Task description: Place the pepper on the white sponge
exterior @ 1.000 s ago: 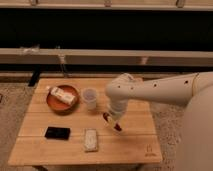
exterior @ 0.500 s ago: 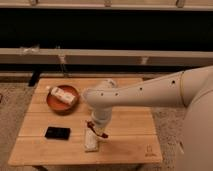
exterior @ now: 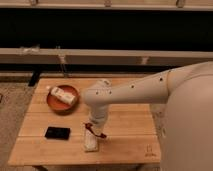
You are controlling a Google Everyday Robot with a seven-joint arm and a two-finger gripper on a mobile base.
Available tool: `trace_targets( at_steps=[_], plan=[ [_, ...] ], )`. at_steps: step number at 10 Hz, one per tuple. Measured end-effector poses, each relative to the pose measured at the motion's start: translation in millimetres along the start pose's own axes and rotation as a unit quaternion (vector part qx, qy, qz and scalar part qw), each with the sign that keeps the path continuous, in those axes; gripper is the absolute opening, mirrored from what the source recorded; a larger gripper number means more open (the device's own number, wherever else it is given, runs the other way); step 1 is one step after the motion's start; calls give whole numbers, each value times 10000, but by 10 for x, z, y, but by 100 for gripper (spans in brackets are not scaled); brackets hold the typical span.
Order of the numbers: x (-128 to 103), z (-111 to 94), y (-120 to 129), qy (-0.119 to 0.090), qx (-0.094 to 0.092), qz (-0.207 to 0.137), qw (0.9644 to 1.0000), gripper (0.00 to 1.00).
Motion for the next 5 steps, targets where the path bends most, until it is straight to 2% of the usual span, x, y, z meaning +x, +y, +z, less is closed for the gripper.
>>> trace_targets(
  at_steps=[5],
  plan=[
    [-36,12,190,38,-160,-383,9991,0]
  ],
)
